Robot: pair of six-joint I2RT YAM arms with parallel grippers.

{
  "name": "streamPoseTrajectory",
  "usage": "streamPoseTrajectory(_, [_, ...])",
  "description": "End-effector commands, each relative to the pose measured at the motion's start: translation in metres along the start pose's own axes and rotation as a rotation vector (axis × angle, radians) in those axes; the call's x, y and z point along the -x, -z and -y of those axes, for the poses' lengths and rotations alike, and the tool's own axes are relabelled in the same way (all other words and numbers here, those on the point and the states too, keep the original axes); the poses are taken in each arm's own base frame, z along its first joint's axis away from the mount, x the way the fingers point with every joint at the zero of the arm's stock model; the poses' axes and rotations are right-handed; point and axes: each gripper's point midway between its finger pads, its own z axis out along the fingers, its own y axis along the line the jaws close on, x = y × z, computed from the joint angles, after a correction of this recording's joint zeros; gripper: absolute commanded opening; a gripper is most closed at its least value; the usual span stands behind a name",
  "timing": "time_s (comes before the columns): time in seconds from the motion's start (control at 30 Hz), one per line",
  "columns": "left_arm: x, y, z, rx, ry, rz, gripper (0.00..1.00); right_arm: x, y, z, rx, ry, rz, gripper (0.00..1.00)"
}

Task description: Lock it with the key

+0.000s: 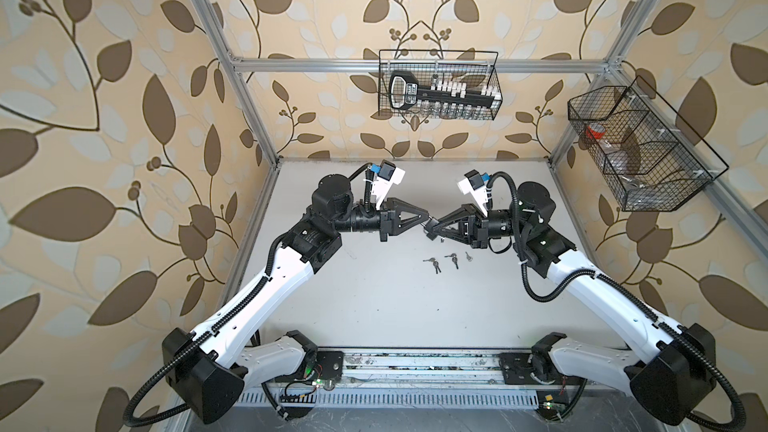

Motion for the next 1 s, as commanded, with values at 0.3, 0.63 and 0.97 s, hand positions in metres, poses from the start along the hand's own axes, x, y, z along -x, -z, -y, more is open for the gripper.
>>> streamPoseTrajectory(0.3, [-0.058,-0.027,-0.014,-0.013,0.132,-0.133,0.00,0.041,0.007,-0.036,-0.016,0.264,0.131,0.00])
streamPoseTrajectory(0.63, [-0.093,-0.043,0.004,-0.072,0.135,-0.262,0.00,0.055,0.016,-0.050,0.010,0.310,0.133,0.00])
streamPoseTrajectory(0.97, [-0.033,-0.010,-0.028,0.368,0.049,-0.074,0.00,0.017,0.033,0.004,-0.319,0.455,0.004,0.45])
